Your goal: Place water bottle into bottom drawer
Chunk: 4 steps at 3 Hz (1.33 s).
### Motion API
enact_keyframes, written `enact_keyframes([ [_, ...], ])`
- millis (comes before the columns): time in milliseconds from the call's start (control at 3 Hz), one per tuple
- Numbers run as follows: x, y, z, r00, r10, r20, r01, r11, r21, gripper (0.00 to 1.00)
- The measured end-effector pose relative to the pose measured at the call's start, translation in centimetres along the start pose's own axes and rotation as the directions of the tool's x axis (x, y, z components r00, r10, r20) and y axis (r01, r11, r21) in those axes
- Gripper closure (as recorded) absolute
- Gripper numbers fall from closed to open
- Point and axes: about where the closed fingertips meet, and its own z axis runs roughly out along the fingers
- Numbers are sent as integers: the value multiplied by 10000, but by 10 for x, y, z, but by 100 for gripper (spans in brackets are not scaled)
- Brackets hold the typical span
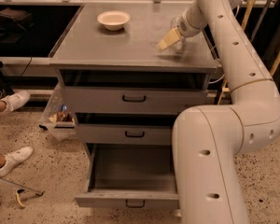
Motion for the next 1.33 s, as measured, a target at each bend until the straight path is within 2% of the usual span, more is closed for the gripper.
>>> enact_keyframes([
  [333, 0, 1, 2, 10000, 9, 16, -9, 10000, -33, 0],
  [667, 0, 1, 2, 10000, 9, 16, -9, 10000, -34, 19],
  [1333, 0, 1, 2, 10000, 8, 13, -8, 10000, -35, 65],
])
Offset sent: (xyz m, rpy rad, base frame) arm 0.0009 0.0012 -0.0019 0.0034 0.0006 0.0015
